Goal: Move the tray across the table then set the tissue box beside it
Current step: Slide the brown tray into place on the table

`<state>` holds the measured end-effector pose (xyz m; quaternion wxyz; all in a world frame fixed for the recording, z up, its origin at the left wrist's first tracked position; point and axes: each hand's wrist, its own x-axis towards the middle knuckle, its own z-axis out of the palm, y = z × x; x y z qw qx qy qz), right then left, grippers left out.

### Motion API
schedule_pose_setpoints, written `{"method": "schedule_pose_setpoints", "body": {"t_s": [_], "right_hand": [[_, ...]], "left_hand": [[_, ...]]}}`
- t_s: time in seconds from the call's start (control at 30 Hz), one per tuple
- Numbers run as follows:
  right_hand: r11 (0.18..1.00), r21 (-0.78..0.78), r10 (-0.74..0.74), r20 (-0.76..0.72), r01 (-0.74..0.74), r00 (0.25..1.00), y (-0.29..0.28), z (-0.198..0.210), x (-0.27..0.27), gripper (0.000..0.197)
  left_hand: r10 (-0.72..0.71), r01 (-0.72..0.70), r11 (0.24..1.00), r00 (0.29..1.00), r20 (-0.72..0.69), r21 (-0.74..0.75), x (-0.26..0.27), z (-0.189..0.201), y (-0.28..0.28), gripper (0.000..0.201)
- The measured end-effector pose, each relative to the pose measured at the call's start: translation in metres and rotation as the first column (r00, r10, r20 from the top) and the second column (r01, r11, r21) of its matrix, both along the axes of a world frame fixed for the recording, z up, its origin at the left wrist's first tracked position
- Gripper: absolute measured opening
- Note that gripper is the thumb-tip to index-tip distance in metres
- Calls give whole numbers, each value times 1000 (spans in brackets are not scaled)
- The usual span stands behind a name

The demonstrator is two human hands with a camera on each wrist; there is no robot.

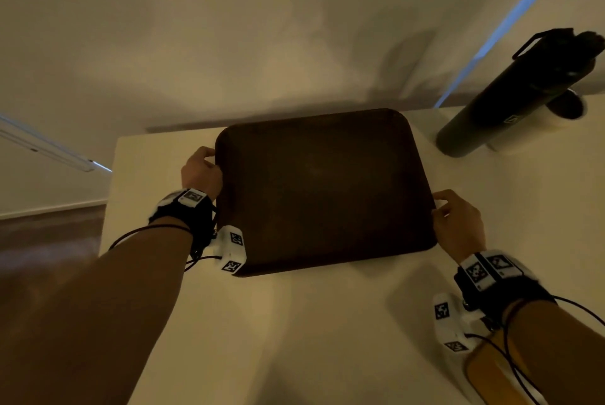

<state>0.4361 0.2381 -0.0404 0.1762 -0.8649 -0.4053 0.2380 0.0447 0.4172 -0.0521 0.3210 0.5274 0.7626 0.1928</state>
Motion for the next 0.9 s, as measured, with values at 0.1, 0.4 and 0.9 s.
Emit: {"method": "schedule_pose_setpoints", "body": {"t_s": [0.1, 0.4, 0.9], "right_hand": [[1000, 10, -3, 8, 3, 1000, 1, -5, 1, 34], [999, 35, -8, 34, 7, 999, -2, -10, 1, 34], [1000, 18, -20, 33, 19, 999, -2, -10, 2, 35]], "left_hand": [[-2, 2, 1000, 1000, -1, 14, 2, -1, 7, 43], [5, -4, 1000, 1000, -16, 22, 2, -6, 10, 46], [-25, 25, 1000, 1000, -17, 11, 3, -4, 15, 45]]}}
